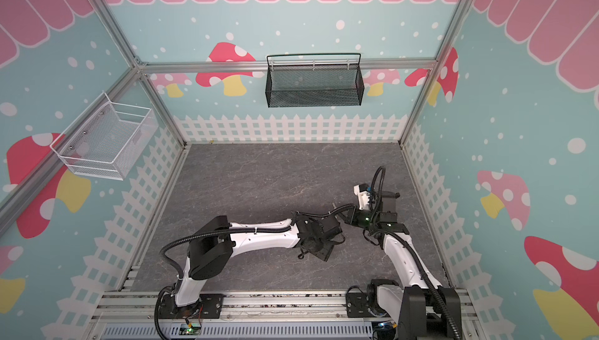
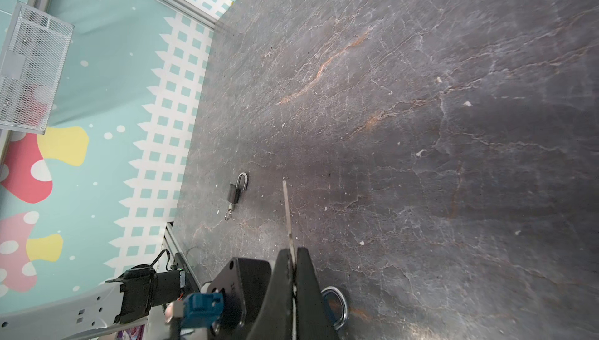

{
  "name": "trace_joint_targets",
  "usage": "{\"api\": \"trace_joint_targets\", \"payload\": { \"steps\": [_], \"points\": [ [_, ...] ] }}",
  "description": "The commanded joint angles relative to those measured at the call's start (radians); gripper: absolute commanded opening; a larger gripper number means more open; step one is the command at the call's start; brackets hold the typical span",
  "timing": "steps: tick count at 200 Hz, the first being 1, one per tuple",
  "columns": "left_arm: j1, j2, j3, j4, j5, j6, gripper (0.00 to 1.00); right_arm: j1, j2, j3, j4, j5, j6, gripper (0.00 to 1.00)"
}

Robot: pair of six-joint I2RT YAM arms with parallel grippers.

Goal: Unlock with the key
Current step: 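Move the left gripper down over the blue padlock while the right gripper holds the key, then close the left gripper on the blue padlock body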

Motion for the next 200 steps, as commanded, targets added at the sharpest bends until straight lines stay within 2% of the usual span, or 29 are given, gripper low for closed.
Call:
{"api": "trace_joint_targets", "payload": {
  "steps": [1,16,99,138,157,170,200],
  "points": [
    [0.002,0.036,0.019,-0.051,-0.014,-0.017,0.65,-0.007,-0.003,-0.007,0.012,-0.012,-0.011,0.0],
    [0.003,0.051,0.023,-0.051,-0.007,-0.015,0.6,-0.01,0.009,-0.006,0.013,-0.017,-0.014,0.0],
    [0.012,0.098,0.02,-0.056,-0.018,-0.031,0.5,-0.015,0.007,-0.01,0.013,-0.017,-0.019,0.0],
    [0.027,0.092,0.003,-0.052,-0.038,-0.061,0.37,-0.015,-0.004,-0.002,0.007,-0.018,-0.015,0.0],
    [0.033,0.068,-0.001,-0.041,-0.041,-0.069,0.3,-0.015,-0.018,0.006,-0.006,-0.005,-0.015,0.0],
    [0.046,0.035,-0.015,-0.014,-0.006,-0.094,0.24,-0.015,-0.028,0.015,-0.023,0.009,-0.017,0.0],
    [0.101,-0.125,-0.143,0.114,0.004,-0.202,0.16,-0.013,-0.046,0.051,-0.09,0.043,-0.036,0.0]
  ]
}}
